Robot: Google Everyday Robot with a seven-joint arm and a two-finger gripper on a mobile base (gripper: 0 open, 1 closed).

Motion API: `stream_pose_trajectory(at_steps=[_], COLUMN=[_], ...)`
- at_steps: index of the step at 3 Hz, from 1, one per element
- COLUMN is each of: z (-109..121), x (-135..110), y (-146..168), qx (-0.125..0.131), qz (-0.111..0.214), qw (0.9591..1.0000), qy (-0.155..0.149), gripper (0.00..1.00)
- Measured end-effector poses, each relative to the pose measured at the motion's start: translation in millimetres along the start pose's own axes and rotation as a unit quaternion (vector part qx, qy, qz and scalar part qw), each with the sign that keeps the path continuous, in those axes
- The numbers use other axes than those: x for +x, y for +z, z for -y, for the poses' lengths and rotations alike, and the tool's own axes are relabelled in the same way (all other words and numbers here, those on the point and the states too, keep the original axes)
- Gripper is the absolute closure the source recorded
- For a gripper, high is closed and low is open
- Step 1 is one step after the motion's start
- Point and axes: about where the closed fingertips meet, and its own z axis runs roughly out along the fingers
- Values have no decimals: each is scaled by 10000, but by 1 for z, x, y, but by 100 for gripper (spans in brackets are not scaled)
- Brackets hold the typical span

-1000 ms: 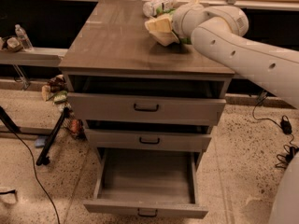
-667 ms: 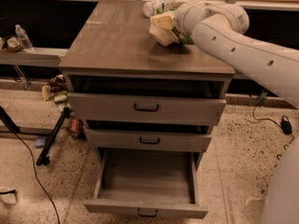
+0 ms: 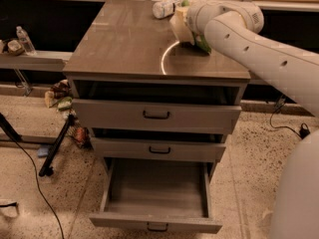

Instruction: Place green rice chip bag into bottom drawer

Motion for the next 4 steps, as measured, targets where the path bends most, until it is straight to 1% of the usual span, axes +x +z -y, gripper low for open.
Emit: stream_pose_trajectory(at_steps=[1, 2, 3, 4], z=[1, -1, -2, 0], x=[2, 2, 2, -3], y=[6, 12, 17, 19], qx=[-16, -59, -89, -109], qz=[-5, 11, 24, 92], qw=[10000, 10000, 10000, 9999], qy=[26, 37, 35, 8], gripper=[62, 38, 29, 13])
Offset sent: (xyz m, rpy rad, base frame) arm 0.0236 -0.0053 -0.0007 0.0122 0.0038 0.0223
